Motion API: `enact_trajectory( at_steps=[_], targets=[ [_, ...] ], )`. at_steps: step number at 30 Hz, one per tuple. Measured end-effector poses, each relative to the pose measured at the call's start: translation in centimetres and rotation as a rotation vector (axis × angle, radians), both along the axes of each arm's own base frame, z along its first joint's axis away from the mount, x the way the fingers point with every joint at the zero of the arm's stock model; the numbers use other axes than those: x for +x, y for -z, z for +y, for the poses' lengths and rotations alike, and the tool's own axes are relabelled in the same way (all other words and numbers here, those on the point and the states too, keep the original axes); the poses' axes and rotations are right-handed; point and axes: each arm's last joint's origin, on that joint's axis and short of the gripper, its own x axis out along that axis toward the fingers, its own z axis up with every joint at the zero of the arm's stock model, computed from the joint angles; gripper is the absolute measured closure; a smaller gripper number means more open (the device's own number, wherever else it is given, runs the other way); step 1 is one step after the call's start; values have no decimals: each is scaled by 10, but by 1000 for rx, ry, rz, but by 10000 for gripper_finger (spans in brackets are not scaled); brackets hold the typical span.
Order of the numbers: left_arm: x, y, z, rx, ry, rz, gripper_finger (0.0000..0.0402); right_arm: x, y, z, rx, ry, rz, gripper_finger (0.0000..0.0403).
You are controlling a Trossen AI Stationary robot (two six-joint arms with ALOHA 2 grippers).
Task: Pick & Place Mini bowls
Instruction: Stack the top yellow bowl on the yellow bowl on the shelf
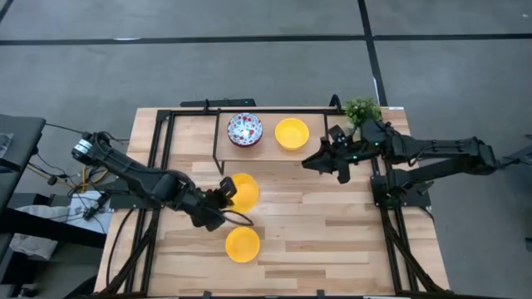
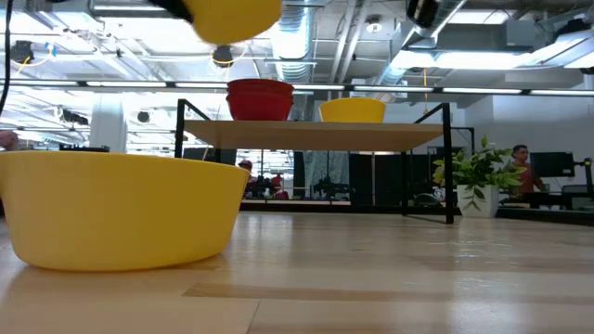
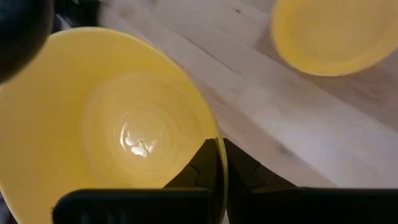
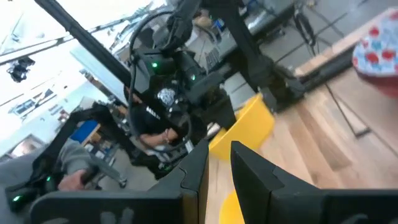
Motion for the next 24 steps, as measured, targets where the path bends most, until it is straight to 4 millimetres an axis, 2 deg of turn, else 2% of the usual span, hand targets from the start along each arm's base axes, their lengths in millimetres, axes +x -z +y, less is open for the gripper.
enact_trajectory(
  at_steps=[6, 12, 16, 20, 24],
  targets=[
    [19, -24, 25, 41, 58, -72, 394, 10, -18, 0, -7, 20, -4, 345],
    [36, -44, 40, 90, 124, -107, 394, 6, -40, -3, -8, 69, 106, 345],
    [56, -45, 43, 110, 164, -85, 394, -3, -63, -6, -12, 125, 207, 345],
    [77, -35, 49, 155, 174, -21, 394, -7, -87, -7, -21, 166, 339, 345],
    [93, -25, 60, 202, 155, 40, 394, -2, -103, -8, -15, 192, 492, 345]
  ],
)
